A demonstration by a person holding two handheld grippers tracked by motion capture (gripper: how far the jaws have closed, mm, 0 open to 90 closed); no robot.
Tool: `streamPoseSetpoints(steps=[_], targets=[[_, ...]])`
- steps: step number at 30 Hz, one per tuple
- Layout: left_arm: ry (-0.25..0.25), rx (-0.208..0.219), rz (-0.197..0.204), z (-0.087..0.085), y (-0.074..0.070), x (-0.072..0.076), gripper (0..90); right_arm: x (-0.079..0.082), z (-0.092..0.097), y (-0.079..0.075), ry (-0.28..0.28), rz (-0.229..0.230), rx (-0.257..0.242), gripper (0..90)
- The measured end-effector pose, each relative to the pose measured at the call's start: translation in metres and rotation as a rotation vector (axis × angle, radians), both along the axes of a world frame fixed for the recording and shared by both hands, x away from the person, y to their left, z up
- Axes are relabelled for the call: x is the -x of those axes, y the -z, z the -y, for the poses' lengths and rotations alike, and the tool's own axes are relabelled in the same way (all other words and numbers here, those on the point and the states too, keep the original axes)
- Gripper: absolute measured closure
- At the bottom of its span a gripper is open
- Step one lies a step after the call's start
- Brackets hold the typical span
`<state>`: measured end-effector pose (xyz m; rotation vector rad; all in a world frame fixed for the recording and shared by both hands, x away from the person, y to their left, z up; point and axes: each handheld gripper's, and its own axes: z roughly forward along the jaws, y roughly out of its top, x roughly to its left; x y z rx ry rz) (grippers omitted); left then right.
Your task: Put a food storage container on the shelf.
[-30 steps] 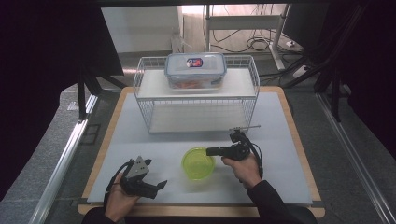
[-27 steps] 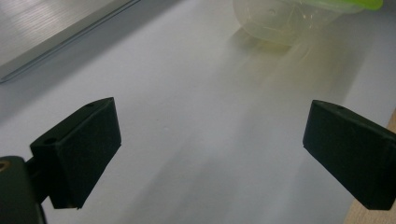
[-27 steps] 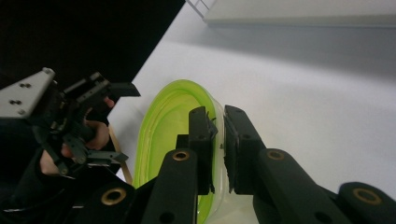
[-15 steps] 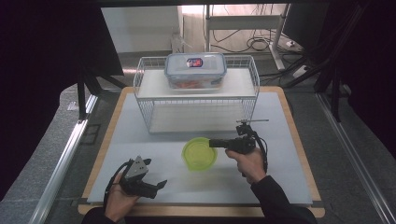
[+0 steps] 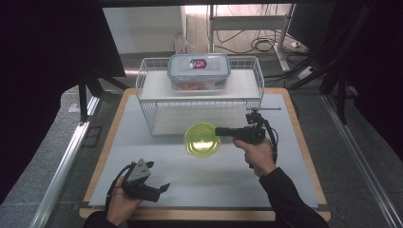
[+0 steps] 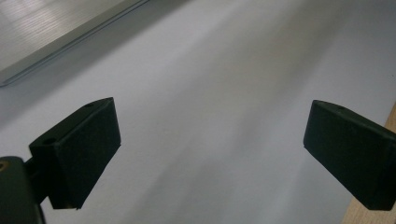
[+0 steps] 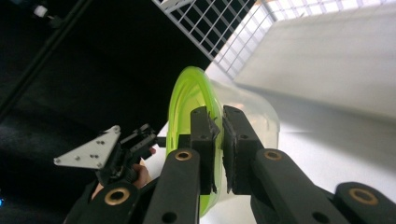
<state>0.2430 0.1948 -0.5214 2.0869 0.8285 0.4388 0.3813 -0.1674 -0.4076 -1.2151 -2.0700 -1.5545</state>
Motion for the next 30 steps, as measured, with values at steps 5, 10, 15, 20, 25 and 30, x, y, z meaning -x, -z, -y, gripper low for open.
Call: streamPoseSetpoints(steps=[5, 10, 15, 20, 25, 30], targets=[[-0.002, 0.002, 0.0, 0.0, 0.0, 0.0, 3.9, -0.005, 0.001, -0.012, 0.012, 0.014, 0.0, 84.3], [0.0, 0.002, -0.002, 0.0, 0.0, 0.0, 3.8, -0.007, 0.004, -0.021, 0.022, 0.023, -0.021, 84.3], [0.001, -0.004, -0.001, 0.0, 0.0, 0.0, 3.9, -0.009, 0.006, -0.036, 0.025, 0.042, -0.04, 84.3], [0.0, -0.001, 0.0, 0.0, 0.0, 0.0, 3.8, -0.013, 0.008, -0.053, 0.03, 0.048, -0.066, 84.3], [-0.001, 0.002, 0.001, 0.0, 0.0, 0.0, 3.9, -0.019, 0.009, -0.067, 0.031, 0.045, -0.091, 84.3], [0.0, 0.004, -0.001, 0.0, 0.0, 0.0, 3.9, -0.026, 0.01, -0.082, 0.036, 0.044, -0.123, 84.3]])
